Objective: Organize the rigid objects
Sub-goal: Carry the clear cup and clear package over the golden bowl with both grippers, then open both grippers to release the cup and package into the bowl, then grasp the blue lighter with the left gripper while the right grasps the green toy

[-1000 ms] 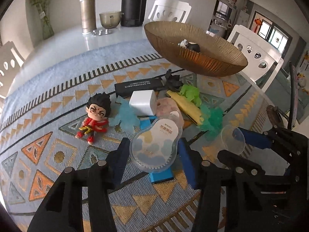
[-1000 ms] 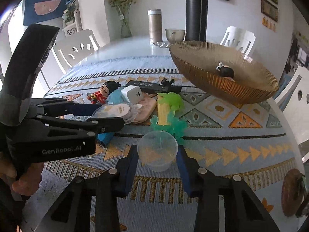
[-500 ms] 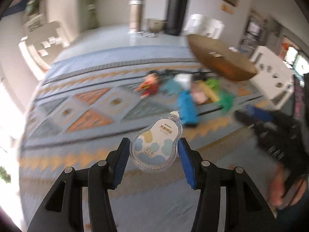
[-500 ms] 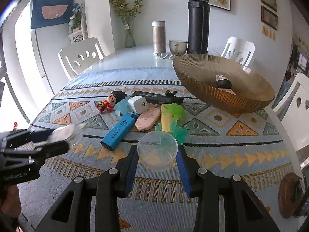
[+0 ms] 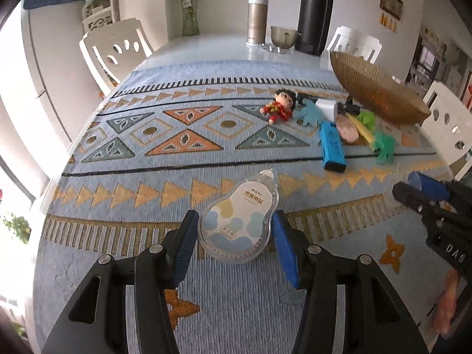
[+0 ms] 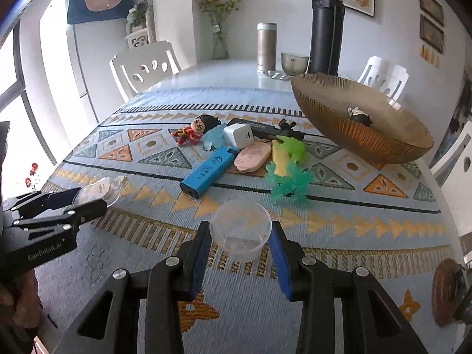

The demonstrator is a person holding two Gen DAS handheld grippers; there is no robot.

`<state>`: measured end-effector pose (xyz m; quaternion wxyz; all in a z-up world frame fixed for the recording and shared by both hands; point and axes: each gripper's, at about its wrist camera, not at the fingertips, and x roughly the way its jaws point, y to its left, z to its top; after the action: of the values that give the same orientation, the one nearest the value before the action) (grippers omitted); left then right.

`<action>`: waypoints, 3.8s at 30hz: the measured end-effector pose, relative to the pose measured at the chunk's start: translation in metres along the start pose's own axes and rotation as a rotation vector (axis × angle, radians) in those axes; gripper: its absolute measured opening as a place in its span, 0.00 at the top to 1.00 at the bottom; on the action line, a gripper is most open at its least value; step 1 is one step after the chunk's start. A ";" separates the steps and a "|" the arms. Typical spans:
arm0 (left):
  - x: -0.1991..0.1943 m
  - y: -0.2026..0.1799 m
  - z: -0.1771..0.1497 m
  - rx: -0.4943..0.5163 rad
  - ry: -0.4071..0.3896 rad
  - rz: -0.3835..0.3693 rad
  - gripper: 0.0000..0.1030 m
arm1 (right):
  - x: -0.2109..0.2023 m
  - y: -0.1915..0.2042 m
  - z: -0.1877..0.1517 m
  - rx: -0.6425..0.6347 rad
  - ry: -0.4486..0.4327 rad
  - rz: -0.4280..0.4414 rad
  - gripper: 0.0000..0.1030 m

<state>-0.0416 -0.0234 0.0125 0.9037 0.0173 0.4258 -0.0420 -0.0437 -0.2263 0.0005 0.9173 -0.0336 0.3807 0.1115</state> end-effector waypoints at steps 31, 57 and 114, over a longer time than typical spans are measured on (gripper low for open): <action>-0.019 -0.003 0.020 0.056 -0.066 -0.081 0.56 | -0.019 0.004 -0.003 -0.028 -0.094 0.016 0.64; 0.025 -0.186 0.191 0.220 -0.222 -0.361 0.56 | -0.014 -0.183 0.111 0.493 -0.117 -0.189 0.64; -0.010 -0.001 0.008 0.091 -0.127 -0.037 0.28 | 0.000 -0.045 0.001 0.268 -0.001 -0.012 0.22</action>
<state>-0.0424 -0.0246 0.0254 0.9262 0.0475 0.3655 -0.0792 -0.0324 -0.2694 0.0005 0.9145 0.0870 0.3914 0.0543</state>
